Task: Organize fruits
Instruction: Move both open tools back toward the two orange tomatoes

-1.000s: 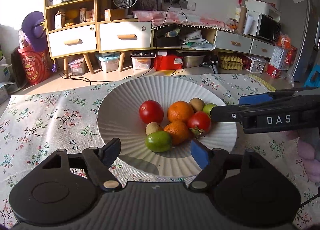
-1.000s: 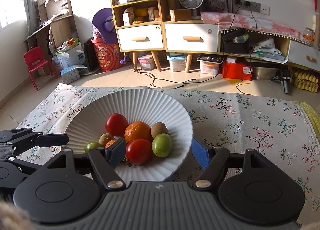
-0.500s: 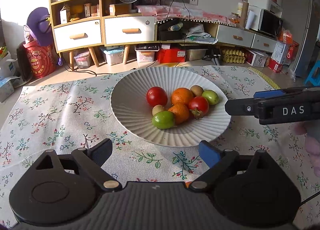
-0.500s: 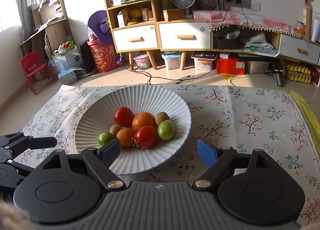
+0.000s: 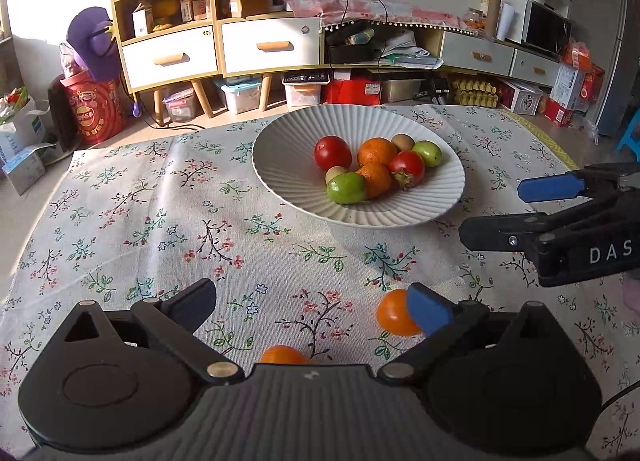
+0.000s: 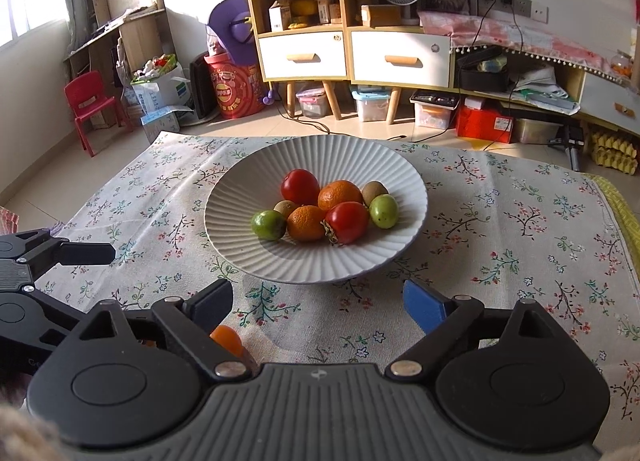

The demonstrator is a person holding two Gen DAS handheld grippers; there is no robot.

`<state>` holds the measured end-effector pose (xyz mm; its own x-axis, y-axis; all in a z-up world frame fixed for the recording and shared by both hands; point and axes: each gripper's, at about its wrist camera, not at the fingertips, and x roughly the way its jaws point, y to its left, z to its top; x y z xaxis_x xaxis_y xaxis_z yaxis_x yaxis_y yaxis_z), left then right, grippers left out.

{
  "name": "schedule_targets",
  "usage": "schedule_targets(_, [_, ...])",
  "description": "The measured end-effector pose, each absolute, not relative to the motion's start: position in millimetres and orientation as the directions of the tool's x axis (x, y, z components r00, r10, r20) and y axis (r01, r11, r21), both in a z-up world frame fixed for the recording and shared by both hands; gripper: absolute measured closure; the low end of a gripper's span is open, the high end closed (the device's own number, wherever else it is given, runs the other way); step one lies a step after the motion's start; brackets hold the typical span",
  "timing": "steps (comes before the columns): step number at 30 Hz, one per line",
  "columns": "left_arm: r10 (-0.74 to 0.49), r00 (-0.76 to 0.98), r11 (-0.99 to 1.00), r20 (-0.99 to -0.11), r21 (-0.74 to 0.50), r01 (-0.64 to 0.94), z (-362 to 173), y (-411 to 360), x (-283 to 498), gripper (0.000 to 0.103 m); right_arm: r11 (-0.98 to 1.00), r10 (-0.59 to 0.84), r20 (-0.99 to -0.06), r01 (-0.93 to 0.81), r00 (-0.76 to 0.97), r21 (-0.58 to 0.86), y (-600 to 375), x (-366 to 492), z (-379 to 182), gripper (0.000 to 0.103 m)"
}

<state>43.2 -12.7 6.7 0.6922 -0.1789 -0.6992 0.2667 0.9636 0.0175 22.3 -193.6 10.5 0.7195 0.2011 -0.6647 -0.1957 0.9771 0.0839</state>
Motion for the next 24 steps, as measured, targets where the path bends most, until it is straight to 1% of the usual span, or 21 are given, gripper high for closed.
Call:
schedule_targets(4, [-0.166,0.681,0.966,-0.713,0.021,0.258,0,-6,34,0.006,0.972,0.215,-0.673,-0.222,0.708,0.077,-187,15,5,0.009])
schedule_targets(9, [-0.149,0.643,0.972,-0.752,0.009,0.236,-10,2,28,0.006,0.961,0.234,-0.69,-0.271,0.685,0.056,-176,4,-5,0.008])
schedule_targets(18, [-0.12,0.618,0.973,-0.777,0.031,0.228,-21,13,19,0.006,0.936,0.243,-0.706,-0.353,0.665,-0.011,-158,-16,-16,0.006])
schedule_targets(24, [-0.095,0.615,0.977,-0.783,0.044,0.208,-31,23,11,0.006,0.927,0.235,-0.726,-0.373,0.647,-0.032,-154,-20,-28,0.006])
